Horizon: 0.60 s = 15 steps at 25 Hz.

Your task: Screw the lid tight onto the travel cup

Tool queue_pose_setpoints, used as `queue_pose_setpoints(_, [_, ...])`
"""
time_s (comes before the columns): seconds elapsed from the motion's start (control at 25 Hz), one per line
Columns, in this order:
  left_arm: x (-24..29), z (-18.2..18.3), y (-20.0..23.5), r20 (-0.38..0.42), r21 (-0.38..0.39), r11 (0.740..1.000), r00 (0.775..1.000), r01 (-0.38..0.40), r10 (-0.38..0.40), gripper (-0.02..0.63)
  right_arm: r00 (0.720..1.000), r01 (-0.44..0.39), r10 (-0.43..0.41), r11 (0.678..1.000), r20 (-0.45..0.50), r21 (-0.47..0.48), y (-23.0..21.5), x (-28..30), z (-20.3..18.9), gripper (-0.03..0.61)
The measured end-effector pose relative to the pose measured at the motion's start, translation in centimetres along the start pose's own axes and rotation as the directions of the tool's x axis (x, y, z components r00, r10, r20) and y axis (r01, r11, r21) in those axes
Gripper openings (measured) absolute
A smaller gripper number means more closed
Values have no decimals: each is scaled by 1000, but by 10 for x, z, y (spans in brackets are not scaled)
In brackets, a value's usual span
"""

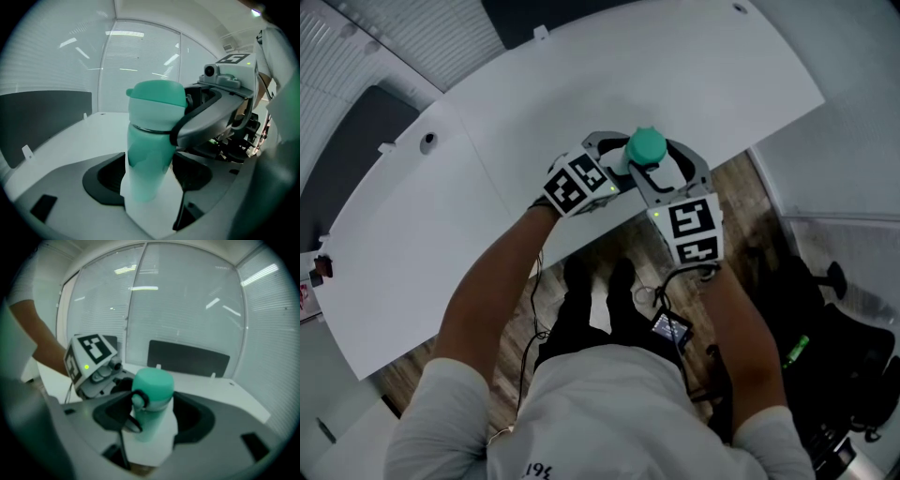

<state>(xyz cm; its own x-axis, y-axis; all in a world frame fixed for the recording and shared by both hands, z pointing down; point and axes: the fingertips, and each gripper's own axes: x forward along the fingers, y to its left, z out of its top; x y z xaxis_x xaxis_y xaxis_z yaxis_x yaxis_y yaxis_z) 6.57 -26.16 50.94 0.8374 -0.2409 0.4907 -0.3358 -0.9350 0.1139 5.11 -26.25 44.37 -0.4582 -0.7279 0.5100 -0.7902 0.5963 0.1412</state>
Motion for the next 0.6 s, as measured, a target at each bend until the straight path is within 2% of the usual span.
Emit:
queue_pose_setpoints(0.12, [-1,-4,0,-26,7,1000,999,25,-24,330,999,-45,45,999,-12,-21,1,0,-3,287])
queue_pose_setpoints(0.2, [0,-6,-1,-22,-9,1000,1000,14,-14,314,999,-43,43,999,-17,-8,2,0,-4,284])
queue_pose_setpoints(0.6, [0,-6,1,21,-88,990,993,-112,114,311,995,102,-100,990,-26,93,1,1,-8,281])
